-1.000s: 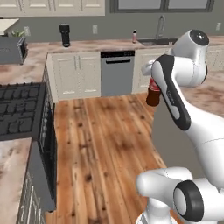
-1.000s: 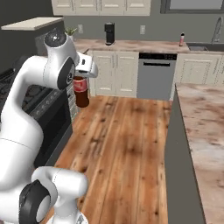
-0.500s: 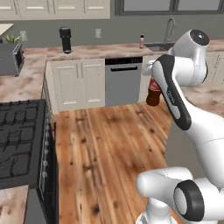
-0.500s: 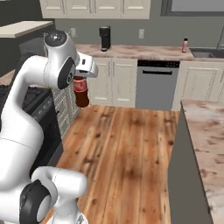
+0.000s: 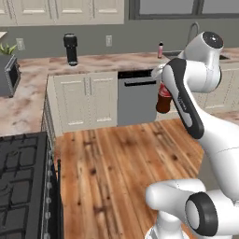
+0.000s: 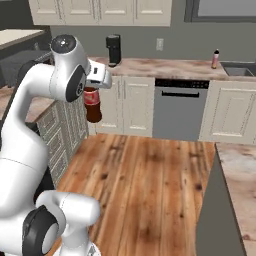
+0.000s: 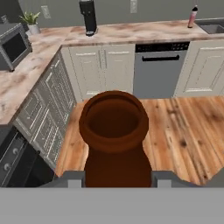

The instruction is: Place the large bottle from the dining counter next to the other large bottle outside the sink, and place the small bottle from the dining counter next to the other small bottle inside the sink.

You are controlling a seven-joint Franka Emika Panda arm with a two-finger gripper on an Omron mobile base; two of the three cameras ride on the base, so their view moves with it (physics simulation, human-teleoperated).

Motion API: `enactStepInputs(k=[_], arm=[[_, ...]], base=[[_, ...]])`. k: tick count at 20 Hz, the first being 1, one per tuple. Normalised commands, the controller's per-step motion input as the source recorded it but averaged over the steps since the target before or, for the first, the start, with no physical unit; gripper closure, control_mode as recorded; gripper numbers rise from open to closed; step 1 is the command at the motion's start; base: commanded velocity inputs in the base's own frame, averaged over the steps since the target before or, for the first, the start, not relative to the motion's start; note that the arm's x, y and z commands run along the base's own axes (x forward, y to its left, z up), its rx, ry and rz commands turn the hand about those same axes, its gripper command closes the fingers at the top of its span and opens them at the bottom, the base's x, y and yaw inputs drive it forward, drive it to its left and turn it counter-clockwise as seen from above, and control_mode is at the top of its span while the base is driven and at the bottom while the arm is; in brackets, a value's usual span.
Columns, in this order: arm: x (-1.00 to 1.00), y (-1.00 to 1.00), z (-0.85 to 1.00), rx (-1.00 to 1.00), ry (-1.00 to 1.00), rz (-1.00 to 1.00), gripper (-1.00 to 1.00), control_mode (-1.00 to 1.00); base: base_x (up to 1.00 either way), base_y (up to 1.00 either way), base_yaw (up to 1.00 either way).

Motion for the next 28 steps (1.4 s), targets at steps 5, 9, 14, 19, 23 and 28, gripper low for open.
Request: enactStepInputs(k=[5, 9, 14, 19, 23, 28], arm=[[0.00, 0.00, 0.00, 0.00, 0.00, 0.00, 1.00, 1.00], [0.00, 0.00, 0.00, 0.00, 0.00, 0.00, 1.00, 1.00], [0.00, 0.00, 0.00, 0.00, 0.00, 0.00, 1.00, 1.00], [0.00, 0.00, 0.00, 0.00, 0.00, 0.00, 1.00, 1.00], [0.00, 0.00, 0.00, 0.00, 0.00, 0.00, 1.00, 1.00], [0.00, 0.00, 0.00, 0.00, 0.00, 0.00, 1.00, 1.00]], base=[[1.00, 0.10, 0.00], [1.00, 0.00, 0.00], [1.00, -0.03, -0.01], [1.00, -0.24, 0.00], [1.00, -0.32, 0.00], [1.00, -0.48, 0.00]])
